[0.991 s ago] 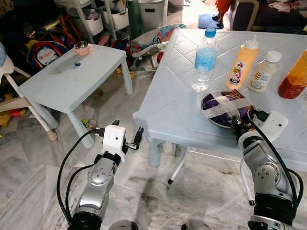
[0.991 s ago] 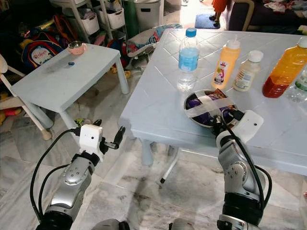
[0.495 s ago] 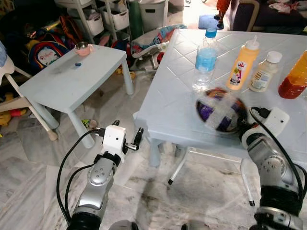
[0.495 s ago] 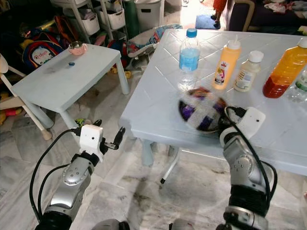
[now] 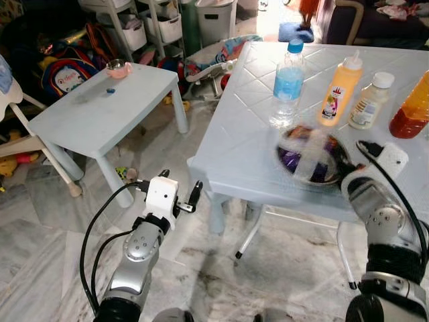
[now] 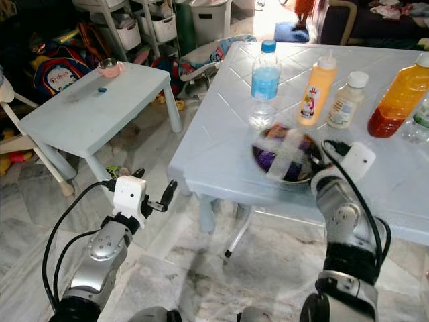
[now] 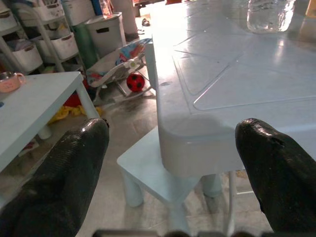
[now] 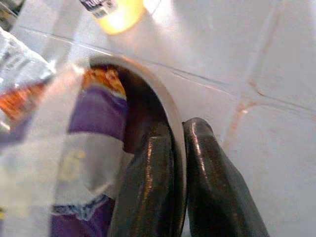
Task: Restocking fridge
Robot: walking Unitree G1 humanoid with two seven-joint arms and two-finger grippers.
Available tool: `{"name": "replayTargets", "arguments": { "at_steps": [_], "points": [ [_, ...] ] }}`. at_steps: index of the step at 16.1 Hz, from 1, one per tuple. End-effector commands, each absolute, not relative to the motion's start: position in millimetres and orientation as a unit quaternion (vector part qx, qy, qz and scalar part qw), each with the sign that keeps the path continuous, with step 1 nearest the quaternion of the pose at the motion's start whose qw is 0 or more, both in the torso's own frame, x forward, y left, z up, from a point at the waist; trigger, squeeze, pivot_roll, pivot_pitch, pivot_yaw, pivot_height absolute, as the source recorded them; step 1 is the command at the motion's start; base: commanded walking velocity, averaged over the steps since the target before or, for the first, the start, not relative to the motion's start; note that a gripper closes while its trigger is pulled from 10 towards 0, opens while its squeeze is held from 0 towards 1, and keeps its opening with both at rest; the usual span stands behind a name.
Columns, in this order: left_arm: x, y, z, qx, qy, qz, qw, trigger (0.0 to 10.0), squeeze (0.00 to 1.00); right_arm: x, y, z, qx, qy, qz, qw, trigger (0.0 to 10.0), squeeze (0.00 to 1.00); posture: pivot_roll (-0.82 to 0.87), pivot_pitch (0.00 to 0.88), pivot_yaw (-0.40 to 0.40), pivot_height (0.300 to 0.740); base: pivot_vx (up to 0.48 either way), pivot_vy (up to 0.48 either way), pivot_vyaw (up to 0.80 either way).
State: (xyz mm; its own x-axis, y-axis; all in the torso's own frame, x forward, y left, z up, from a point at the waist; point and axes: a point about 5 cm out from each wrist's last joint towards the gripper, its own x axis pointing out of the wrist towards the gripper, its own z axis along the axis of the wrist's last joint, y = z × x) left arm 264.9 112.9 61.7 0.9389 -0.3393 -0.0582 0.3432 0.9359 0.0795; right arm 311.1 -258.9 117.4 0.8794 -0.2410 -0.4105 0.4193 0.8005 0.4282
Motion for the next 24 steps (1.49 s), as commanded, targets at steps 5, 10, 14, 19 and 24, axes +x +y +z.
{"name": "replayTargets", "arguments": {
  "at_steps": [5, 10, 14, 19, 24],
  "points": [
    [265.2, 115.9, 65.3, 0.057, 0.014, -0.17, 0.984, 10.0, 0.0, 312.6, -248.5, 110.6, 0.298, 0.201, -0.172, 0.917, 10.0, 0.0, -0.08, 0.0, 0.101, 0.74, 0.0, 0.0, 0.0],
    [265.9, 114.5, 65.3, 0.059, 0.014, -0.172, 0.983, 10.0, 0.0, 314.3, -248.2, 112.5, 0.291, 0.206, -0.168, 0.919, 10.0, 0.58, -0.08, 0.0, 0.099, 0.74, 0.0, 0.0, 0.0],
    [265.7, 114.3, 65.2, 0.061, 0.014, -0.169, 0.984, 10.0, 0.0, 313.5, -249.8, 104.1, 0.272, 0.224, -0.169, 0.92, 10.0, 0.0, -0.08, 0.0, 0.092, 0.74, 0.0, 0.0, 0.0],
    [265.7, 114.3, 65.2, 0.062, 0.014, -0.169, 0.983, 10.0, 0.0, 315.2, -249.1, 102.8, 0.269, 0.224, -0.169, 0.921, 0.0, 0.0, -0.08, 0.0, 0.091, 0.74, 0.0, 0.0, 0.0],
    [266.1, 114.6, 65.1, 0.061, 0.014, -0.168, 0.984, 10.0, 0.0, 315.0, -245.0, 101.4, 0.267, 0.221, -0.165, 0.923, 0.0, 0.0, -0.08, 0.0, 0.09, 0.74, 0.0, 0.0, 0.0]
  ]
}}
